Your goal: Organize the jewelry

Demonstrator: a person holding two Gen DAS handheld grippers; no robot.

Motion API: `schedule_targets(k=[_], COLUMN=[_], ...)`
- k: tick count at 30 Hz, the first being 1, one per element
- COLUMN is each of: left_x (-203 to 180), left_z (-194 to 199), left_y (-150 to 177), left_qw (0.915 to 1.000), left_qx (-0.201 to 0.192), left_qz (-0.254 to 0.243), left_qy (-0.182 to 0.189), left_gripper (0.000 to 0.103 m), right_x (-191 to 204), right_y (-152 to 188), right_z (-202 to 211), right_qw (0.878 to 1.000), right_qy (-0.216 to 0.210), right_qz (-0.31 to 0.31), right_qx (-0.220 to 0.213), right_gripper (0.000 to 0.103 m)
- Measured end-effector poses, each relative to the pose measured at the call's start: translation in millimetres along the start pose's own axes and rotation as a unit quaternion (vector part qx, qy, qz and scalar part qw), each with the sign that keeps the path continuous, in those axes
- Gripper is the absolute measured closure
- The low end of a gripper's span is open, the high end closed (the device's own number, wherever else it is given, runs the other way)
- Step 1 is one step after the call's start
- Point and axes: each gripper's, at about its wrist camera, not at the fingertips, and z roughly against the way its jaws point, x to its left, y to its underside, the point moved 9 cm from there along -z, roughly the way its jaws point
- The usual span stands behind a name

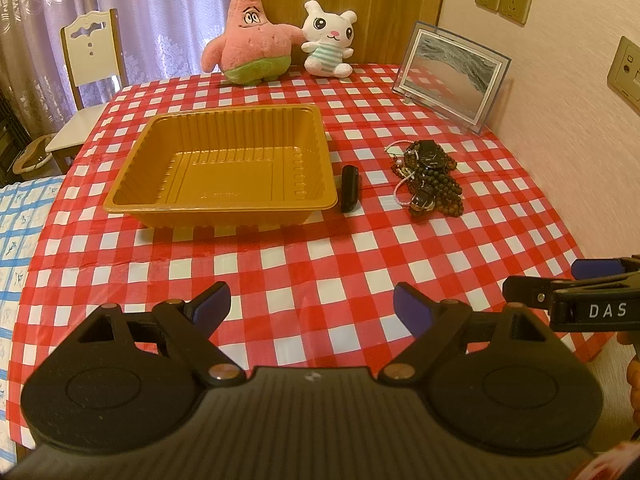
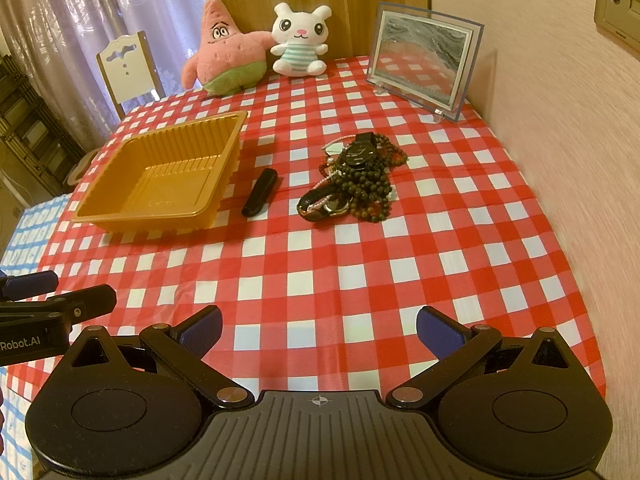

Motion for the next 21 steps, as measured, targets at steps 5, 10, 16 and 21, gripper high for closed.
schedule_targets(k=[5,10,16,21], left_x=[0.0,0.0,0.0,0.0], left_z=[0.0,-0.1,-0.1,0.0], left_y=[0.0,0.0,0.2,0.1], left_qw=[1.0000,1.0000,1.0000,1.0000], left_qx=[0.000,0.000,0.000,0.000], left_qz=[0.000,0.000,0.000,0.000], left_qy=[0.000,0.000,0.000,0.000], left_gripper=[0.016,0.016,0.016,0.016], right_x=[-0.9,-0.1,-0.6,-0.9], right_y=[-0.1,0.0,0.0,0.0], right_z=[0.0,-0.6,-0.8,-1.1], right_qw=[1.000,1.000,1.000,1.000], right_qy=[0.000,0.000,0.000,0.000], right_qz=[0.000,0.000,0.000,0.000], right_qx=[0.000,0.000,0.000,0.001], right_gripper=[0.000,0.000,0.000,0.000])
